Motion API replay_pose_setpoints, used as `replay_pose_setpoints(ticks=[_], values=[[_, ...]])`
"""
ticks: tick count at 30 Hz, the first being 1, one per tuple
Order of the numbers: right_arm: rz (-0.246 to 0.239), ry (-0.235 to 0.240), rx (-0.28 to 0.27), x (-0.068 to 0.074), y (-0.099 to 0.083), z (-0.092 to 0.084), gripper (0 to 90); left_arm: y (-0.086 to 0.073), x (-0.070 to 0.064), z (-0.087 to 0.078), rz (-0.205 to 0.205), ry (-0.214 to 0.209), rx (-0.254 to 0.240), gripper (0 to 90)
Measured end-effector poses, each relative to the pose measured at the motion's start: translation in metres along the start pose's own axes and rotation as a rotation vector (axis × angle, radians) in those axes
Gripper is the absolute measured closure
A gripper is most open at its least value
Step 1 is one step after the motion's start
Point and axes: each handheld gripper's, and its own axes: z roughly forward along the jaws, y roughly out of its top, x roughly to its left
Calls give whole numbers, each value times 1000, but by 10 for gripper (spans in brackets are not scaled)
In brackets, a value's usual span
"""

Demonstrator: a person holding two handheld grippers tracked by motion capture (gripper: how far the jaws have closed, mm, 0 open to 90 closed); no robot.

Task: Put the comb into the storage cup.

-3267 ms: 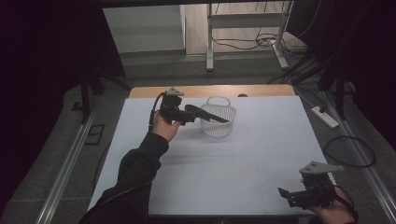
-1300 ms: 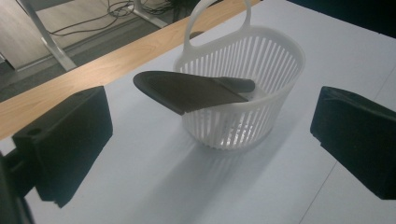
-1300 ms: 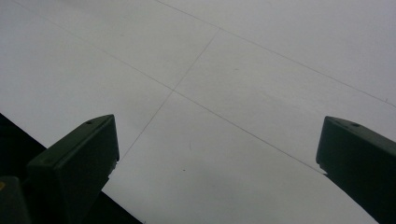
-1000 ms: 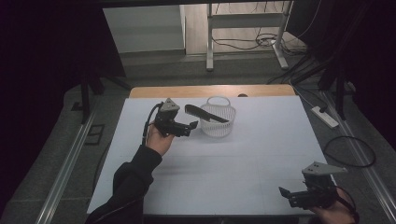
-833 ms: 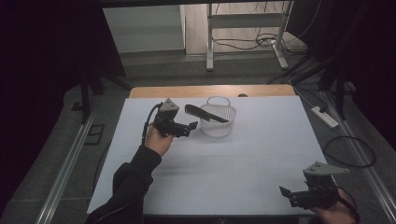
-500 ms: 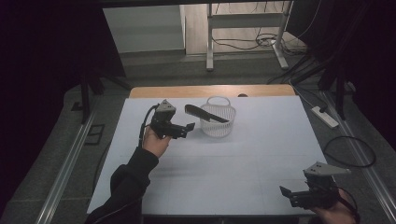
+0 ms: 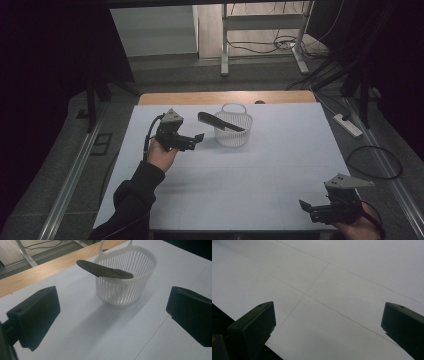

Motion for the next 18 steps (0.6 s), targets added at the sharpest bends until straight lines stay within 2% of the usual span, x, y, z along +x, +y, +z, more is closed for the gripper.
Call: replay_pose_setpoints(ticks=[13, 18], values=[[-14, -1, -8, 1, 0, -1, 2, -7, -2, -14, 1, 3, -4, 0], [-8, -1, -10, 1, 0, -1, 1, -11, -2, -22, -10, 4, -13, 0]])
